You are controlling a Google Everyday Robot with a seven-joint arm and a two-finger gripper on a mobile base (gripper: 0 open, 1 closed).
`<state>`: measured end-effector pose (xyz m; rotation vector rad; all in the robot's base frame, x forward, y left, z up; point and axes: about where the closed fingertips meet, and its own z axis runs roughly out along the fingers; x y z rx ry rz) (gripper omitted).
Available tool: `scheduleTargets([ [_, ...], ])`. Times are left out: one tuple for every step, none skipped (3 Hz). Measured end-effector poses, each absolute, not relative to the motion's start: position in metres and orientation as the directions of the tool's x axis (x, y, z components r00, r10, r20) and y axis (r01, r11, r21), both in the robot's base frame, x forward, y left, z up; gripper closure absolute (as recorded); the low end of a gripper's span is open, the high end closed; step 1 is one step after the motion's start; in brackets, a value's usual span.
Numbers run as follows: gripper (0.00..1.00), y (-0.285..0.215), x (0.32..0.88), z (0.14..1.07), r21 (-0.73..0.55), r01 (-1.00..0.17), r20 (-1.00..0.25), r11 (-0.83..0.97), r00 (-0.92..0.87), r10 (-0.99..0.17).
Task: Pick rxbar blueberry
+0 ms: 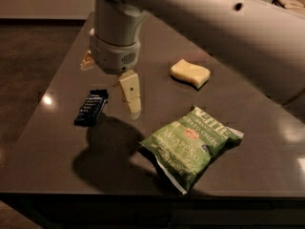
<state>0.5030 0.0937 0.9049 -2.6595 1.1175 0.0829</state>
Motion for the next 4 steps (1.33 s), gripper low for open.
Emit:
scheduleTargets([
  [0.00,0.119,0.508,0.884,-0.169,-0.656,-0.129,-0.735,0.755,-0.644],
  [0.00,0.135,0.516,0.867,-0.131,-0.625,-0.115,-0.769,0.780,-0.615],
  [0.00,0.145,0.521,0.855,-0.104,-0.607,-0.108,-0.788,0.795,-0.597],
  [0.02,0.150,0.528,0.841,-0.068,-0.596,-0.083,-0.800,0.802,-0.591],
])
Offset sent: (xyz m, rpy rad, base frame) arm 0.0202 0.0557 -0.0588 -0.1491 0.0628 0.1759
